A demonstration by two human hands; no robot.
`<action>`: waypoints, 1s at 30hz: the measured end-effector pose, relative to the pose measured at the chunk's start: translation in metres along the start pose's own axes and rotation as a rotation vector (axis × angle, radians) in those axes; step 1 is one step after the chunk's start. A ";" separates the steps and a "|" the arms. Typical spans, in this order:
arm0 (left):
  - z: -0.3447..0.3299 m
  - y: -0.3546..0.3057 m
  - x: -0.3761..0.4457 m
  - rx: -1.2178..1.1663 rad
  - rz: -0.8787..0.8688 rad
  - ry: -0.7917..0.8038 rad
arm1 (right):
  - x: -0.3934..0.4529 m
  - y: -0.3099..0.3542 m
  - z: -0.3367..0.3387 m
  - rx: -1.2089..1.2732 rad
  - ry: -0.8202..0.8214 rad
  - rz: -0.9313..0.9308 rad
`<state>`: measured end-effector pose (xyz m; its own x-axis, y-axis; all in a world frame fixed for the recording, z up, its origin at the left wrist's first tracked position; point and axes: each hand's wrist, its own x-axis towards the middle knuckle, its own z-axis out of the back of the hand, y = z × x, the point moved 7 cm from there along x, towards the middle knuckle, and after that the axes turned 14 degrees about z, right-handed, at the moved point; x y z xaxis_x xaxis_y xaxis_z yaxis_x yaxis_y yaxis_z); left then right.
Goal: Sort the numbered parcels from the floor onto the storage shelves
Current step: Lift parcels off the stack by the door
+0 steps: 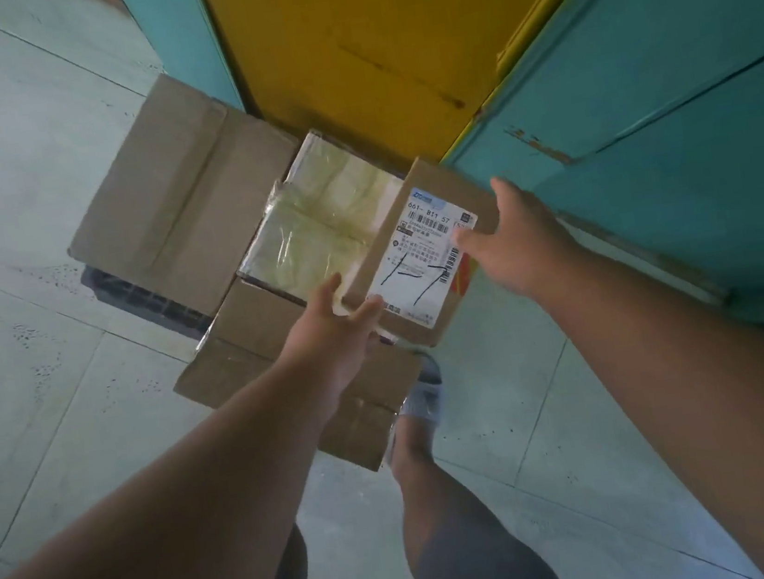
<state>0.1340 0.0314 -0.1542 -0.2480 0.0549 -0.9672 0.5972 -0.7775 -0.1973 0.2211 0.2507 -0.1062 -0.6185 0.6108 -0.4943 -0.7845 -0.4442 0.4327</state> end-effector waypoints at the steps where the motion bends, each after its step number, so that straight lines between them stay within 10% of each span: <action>1: -0.005 0.000 0.004 -0.033 0.022 0.025 | 0.008 -0.004 -0.006 0.030 0.016 -0.013; 10: 0.019 0.020 -0.078 -0.300 0.110 0.032 | -0.059 0.069 0.051 0.063 -0.194 0.268; 18: 0.068 -0.009 -0.257 -0.050 -0.268 0.204 | -0.224 0.183 0.201 0.021 -0.416 0.467; 30: 0.044 0.003 -0.398 0.214 -0.460 0.626 | -0.430 0.180 0.273 0.059 -0.800 0.138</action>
<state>0.2016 -0.0205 0.2372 0.0782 0.6903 -0.7193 0.3645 -0.6914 -0.6238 0.3579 0.0871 0.3902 -0.4729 0.8463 0.2455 -0.6859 -0.5284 0.5004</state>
